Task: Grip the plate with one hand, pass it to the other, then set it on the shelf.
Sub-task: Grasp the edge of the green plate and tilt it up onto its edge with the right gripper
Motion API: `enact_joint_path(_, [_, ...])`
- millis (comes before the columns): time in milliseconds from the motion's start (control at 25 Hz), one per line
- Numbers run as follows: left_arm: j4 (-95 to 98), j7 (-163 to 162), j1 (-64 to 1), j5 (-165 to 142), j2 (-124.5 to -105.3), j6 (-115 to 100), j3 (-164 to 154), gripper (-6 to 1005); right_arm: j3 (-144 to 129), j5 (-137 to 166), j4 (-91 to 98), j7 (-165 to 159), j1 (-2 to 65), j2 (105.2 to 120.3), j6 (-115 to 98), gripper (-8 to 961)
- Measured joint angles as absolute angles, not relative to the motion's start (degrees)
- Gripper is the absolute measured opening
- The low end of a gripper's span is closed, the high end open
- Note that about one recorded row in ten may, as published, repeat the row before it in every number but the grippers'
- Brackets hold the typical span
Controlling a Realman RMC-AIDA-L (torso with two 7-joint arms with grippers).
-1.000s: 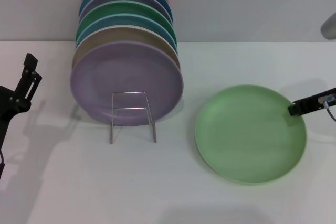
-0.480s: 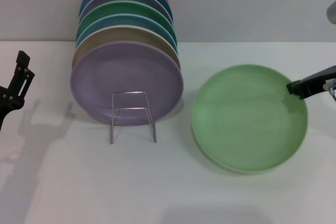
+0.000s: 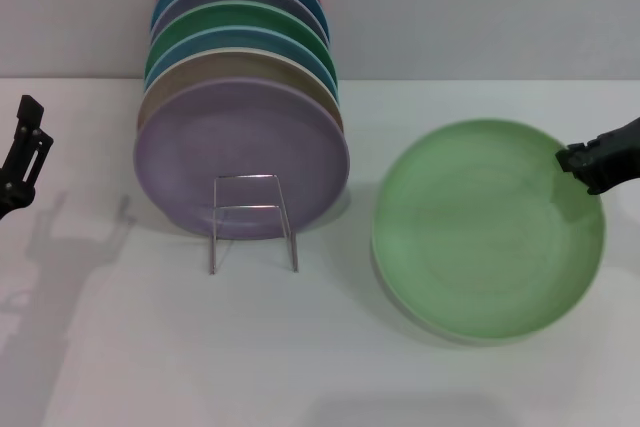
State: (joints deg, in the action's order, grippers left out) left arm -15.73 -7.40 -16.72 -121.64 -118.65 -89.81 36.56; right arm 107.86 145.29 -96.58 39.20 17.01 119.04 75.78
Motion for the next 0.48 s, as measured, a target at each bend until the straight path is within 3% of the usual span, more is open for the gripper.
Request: enact_joint_path(480, [-16.2,-7.9,-16.1,-121.8,-118.74,-90.1,36.6,735,102.6,139.9,-99.5,47.7,11.2,119.27,69.7,18])
